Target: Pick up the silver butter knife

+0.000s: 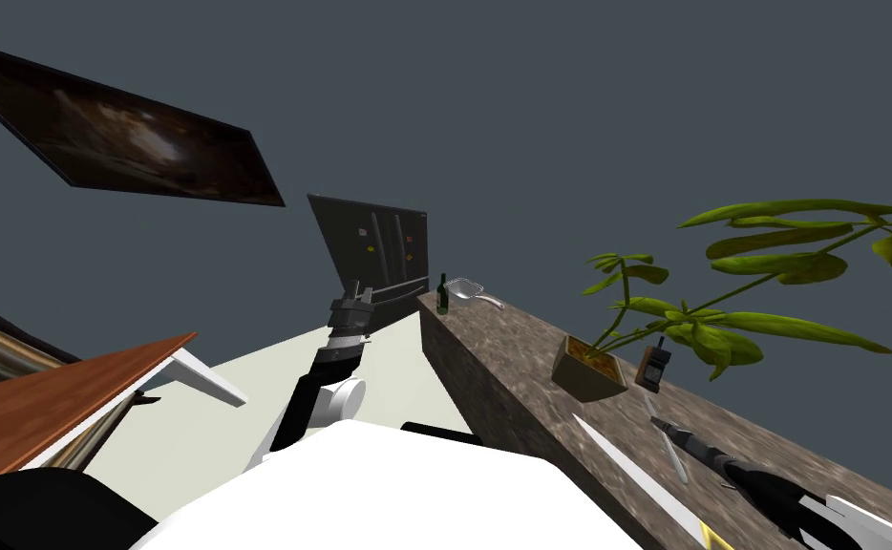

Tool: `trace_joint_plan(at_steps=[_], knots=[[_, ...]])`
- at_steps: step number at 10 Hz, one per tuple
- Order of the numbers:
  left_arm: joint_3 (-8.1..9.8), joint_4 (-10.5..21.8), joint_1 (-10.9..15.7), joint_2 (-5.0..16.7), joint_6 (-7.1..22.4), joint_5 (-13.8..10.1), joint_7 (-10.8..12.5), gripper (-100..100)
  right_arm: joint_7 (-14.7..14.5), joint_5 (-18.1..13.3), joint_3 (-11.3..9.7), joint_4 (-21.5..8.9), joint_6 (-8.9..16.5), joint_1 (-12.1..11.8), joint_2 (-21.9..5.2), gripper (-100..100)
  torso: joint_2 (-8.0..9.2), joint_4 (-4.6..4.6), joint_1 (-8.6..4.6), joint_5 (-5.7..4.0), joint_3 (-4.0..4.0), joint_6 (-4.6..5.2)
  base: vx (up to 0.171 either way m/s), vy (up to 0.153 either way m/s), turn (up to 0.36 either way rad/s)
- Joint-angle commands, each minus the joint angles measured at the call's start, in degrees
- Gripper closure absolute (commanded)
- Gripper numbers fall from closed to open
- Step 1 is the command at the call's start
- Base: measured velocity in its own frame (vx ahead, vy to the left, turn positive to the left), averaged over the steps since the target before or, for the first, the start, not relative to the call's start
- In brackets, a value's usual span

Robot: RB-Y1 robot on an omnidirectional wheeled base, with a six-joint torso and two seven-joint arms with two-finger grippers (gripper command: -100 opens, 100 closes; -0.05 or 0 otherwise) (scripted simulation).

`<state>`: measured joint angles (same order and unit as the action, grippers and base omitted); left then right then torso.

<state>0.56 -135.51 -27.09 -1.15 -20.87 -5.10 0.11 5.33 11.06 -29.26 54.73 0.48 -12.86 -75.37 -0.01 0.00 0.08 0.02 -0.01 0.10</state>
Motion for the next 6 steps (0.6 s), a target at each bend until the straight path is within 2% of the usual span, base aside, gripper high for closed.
trace_joint_plan(at_steps=[1, 2, 3, 4, 6], knots=[[0.0, 0.0, 0.0, 0.0, 0.0, 0.0, 0.0, 0, 0.1, 0.1, -0.5, -0.9, -1.1, 0.4, 0.0, -100, 0.0, 0.0, 0.0, 0.0, 0.0, 0.0, 0.008, 0.009, -0.023], [0.0, 0.0, 0.0, 0.0, 0.0, 0.0, 0.0, 0, 0.1, 0.1, -0.5, -0.9, -1.1, 0.4, 0.0, -100, 0.04, 0.01, -0.05, -0.01, 0.02, -0.01, -0.007, -0.009, 0.058], [0.0, 0.0, 0.0, 0.0, 0.0, 0.0, 0.0, 0, 1.2, -2.0, -0.3, -3.7, -4.0, -0.1, 0.9, -100, 0.08, 0.02, -0.12, -0.03, 0.05, -0.03, 0.02, 0.023, -0.069], [0.0, 0.0, 0.0, 0.0, 0.0, 0.0, 0.0, 0, 1.2, -2.0, -0.3, -4.7, -5.1, -0.1, 0.9, -100, 0.04, 0.01, -0.04, -0.03, 0.03, 0.04, 0.052, 0.058, -0.088], [0.0, 0.0, 0.0, 0.0, 0.0, 0.0, 0.0, 0, 1.2, -2.0, -0.3, -4.7, -5.1, -0.1, 0.9, -100, 0.0, -0.01, 0.02, 0.01, -0.01, 0.03, 0.009, 0.01, 0.017]])
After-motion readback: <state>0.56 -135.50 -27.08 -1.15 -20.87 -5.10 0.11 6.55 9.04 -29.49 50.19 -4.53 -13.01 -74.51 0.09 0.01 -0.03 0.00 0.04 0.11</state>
